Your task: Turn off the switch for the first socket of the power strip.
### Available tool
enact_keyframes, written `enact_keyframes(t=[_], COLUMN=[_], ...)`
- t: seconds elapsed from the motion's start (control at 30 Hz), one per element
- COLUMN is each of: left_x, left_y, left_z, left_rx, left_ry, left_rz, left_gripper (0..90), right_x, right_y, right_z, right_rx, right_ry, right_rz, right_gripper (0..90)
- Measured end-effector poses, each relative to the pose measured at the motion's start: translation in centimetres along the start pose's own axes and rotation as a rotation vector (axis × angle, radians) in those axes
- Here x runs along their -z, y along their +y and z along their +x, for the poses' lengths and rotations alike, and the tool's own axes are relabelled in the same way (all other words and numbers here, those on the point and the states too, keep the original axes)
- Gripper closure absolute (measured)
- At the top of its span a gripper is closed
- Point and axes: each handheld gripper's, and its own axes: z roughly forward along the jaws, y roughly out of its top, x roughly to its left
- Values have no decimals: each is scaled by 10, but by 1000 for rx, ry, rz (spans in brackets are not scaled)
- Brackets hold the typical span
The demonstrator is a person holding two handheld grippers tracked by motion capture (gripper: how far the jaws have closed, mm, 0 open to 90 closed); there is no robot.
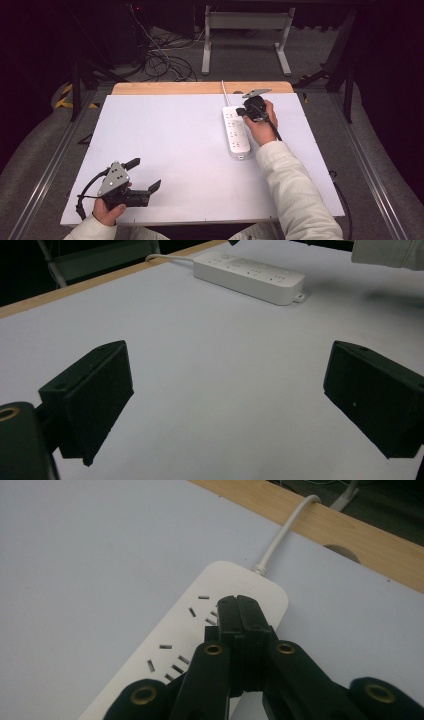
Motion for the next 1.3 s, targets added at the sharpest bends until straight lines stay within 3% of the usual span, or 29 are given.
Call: enact_keyframes(t=[0.77,1.3], left_x=[0,0], left_y=[0,0], left_z=[-1,-1], left_rx=[-4,-3], left_ry=[-10,-11], left_rz=[-1,1], left_gripper=[60,60], right_x=[-22,-24], right_y=[-9,-9], right_z=[-2,-2], right_rx=[-45,-26], right_ry=[-34,-53], right_rz=[-15,-2], right_gripper=[900,900])
